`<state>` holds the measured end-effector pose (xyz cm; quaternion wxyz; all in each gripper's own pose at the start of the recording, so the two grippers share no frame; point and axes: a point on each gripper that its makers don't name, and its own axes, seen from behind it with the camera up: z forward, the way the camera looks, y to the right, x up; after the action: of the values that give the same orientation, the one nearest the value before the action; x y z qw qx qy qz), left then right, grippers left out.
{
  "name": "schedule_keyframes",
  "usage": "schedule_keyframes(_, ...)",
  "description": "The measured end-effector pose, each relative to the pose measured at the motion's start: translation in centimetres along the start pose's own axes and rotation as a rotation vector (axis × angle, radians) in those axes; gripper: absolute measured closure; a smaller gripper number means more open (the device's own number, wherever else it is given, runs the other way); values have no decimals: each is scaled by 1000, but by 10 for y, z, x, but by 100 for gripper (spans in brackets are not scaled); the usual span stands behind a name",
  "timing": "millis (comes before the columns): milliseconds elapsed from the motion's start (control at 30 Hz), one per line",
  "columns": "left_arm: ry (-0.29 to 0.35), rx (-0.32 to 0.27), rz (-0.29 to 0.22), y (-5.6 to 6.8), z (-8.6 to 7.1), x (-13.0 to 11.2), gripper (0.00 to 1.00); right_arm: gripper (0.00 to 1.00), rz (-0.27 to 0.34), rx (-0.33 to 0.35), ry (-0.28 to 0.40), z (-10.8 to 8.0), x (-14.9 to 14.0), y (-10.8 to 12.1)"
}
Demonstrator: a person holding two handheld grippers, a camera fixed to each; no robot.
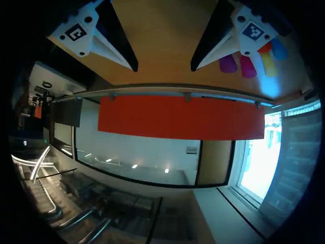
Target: Pour water
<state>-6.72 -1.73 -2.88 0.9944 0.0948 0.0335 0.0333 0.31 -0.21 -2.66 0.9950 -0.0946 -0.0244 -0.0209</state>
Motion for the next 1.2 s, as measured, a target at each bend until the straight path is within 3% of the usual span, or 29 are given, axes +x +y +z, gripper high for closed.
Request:
schedule_keyframes(267,-8,-9,-52,-3,7,-17,1,0,-9,-7,0,3,4,-2)
schedule_keyframes(1200,-68,-27,-56,0,16,-43,1,0,15,-3,-12,3,-8,0)
